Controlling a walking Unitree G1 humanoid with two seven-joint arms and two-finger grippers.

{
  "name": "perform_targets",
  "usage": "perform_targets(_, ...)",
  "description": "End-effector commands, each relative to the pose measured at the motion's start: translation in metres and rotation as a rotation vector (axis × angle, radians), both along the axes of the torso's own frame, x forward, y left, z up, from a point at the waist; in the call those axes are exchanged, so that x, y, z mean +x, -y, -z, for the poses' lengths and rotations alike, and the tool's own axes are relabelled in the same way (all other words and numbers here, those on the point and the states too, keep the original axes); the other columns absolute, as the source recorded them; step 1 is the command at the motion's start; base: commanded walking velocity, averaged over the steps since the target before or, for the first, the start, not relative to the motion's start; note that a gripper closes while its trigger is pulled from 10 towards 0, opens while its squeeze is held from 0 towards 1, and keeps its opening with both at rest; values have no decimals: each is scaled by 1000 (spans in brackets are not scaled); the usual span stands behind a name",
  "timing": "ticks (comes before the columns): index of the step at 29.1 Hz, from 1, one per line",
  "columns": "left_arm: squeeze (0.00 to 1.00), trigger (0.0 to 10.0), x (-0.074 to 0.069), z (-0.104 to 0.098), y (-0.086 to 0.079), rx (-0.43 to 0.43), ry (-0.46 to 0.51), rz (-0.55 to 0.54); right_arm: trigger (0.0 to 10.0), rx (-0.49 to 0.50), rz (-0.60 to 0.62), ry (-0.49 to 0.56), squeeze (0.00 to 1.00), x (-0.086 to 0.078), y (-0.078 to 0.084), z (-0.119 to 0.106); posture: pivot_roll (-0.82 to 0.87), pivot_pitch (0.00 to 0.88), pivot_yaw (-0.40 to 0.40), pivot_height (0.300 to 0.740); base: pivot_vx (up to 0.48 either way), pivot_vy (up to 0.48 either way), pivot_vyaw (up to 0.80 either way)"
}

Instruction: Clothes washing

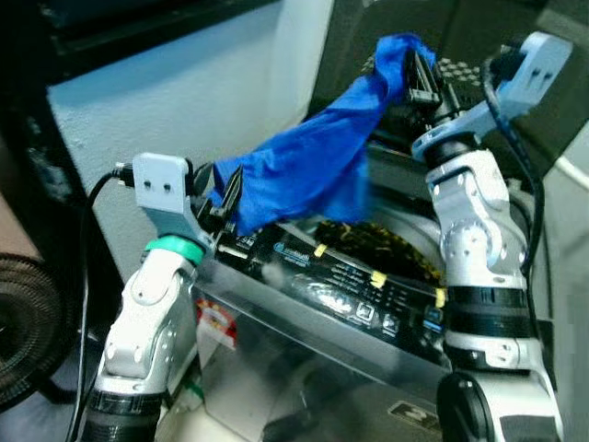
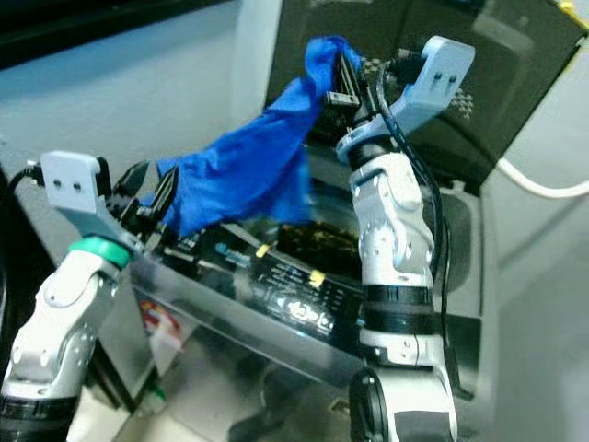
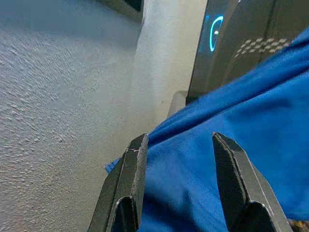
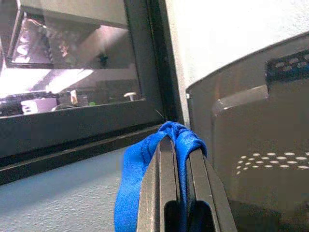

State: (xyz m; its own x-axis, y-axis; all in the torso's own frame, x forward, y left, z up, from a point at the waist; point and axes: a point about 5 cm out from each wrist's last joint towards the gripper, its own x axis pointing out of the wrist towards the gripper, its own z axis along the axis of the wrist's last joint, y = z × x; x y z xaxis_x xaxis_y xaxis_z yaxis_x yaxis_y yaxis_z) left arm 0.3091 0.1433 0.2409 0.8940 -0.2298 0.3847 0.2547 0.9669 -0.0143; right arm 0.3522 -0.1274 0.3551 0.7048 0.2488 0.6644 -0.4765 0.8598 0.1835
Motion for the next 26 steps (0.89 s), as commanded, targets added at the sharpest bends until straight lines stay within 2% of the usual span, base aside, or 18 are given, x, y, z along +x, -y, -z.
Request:
perform_targets(1,0,10000,0,3,4,0,-27,11,10000,-15,15,-11,0,3,3,1,77,21,-64,740,0,0,-800)
perform_targets(7,0,10000,-9,0,-5,64,-7,-8,10000,-105,2,-55,0,10,-9,13,108,25,-92,740,0,0,-800)
perform_targets(10,0,10000,-13,0,-11,37,-26,-28,10000,-137,-4,-77,0,10,-12,20,108,25,-92,740,0,0,-800)
perform_targets(17,0,10000,-19,2,-14,40,-35,-41,10000,-151,15,-106,0,10,-8,30,118,13,-94,740,0,0,-800)
perform_targets(26,0,10000,-19,0,-12,28,-36,-16,10000,-159,31,-103,0,10,-5,30,116,2,-78,740,0,0,-800)
